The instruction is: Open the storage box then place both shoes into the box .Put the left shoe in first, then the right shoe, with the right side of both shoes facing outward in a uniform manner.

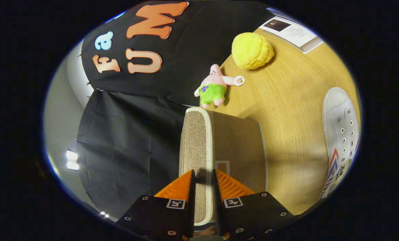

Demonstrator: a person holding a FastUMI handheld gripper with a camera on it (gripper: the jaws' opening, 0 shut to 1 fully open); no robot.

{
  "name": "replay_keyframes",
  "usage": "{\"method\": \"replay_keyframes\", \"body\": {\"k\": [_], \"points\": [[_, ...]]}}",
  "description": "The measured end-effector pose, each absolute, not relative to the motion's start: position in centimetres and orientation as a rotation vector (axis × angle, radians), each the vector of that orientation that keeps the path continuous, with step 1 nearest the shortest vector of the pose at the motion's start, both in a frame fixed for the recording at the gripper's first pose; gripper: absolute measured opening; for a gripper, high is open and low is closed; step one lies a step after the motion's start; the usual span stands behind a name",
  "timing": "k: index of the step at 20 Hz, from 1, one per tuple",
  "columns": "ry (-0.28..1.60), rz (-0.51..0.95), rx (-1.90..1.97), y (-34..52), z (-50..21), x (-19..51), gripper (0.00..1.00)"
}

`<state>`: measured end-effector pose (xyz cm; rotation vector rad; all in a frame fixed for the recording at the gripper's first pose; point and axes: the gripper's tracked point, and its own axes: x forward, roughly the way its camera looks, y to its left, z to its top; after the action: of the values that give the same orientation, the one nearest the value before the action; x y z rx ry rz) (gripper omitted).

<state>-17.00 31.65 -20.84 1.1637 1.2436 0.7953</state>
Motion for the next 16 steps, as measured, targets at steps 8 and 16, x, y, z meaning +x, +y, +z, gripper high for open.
{"method": "replay_keyframes", "body": {"k": [8,16], "points": [[1.153,0.917,1.163,34.2,-13.8,-15.5,0.13],[1.047,1.099,1.0,41.5,-6.2,-16.1,0.13]]}}
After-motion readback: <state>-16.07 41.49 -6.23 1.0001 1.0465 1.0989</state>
